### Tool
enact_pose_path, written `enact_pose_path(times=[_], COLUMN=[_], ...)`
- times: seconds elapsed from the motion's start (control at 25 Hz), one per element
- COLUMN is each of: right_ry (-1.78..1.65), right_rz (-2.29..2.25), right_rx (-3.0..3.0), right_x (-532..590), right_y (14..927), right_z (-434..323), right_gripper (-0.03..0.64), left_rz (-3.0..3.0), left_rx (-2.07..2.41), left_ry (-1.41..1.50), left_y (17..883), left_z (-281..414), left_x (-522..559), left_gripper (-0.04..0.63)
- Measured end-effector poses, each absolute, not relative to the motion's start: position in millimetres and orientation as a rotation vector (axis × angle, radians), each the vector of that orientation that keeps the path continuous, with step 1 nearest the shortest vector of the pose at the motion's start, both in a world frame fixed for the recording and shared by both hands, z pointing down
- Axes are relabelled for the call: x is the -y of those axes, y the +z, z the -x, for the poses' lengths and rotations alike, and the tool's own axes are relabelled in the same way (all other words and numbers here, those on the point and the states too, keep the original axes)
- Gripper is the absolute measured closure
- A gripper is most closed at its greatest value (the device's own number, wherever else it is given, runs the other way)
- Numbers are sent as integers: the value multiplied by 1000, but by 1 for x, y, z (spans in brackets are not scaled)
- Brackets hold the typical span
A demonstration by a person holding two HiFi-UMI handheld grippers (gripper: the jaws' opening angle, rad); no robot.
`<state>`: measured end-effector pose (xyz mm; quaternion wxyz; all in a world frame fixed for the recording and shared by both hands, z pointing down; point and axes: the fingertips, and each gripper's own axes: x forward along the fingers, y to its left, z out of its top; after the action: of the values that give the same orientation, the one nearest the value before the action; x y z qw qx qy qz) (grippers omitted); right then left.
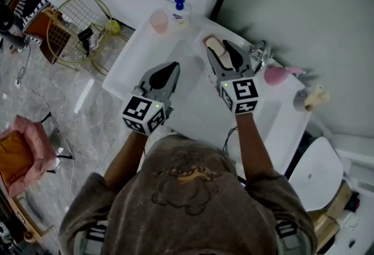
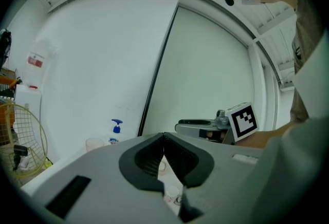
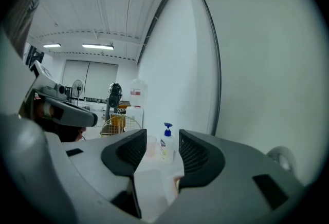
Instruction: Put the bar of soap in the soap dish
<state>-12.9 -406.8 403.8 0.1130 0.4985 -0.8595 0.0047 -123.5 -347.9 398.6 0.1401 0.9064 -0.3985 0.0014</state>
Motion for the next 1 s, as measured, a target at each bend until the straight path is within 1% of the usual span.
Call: enact_pose_path(times=[0.28,0.68,0.76,0.92,1.0], right_ry=[111,198,211,230,244], right_rz=[-1536,-1644,-1668,-1748,-1782], right_rx=[2579,2548,2549,2527,2526], right_x=[346,281,274,270,271], right_y=[387,415,419,426,428], right_z=[-21,-55,-60,-74,-81], right_gripper=[422,448,472,543,610], left_rz=[-2648,-2701,-2707,-2700,-2695], left_rx=[1120,1061,1058,1067,1075], left_ry=[-8,23,33,51,54], left_y=[392,404,407,414,416], left_z=[110,86,84,83,81], left_x=[327,314,314,314,316], left_gripper=[591,591,591,591,591])
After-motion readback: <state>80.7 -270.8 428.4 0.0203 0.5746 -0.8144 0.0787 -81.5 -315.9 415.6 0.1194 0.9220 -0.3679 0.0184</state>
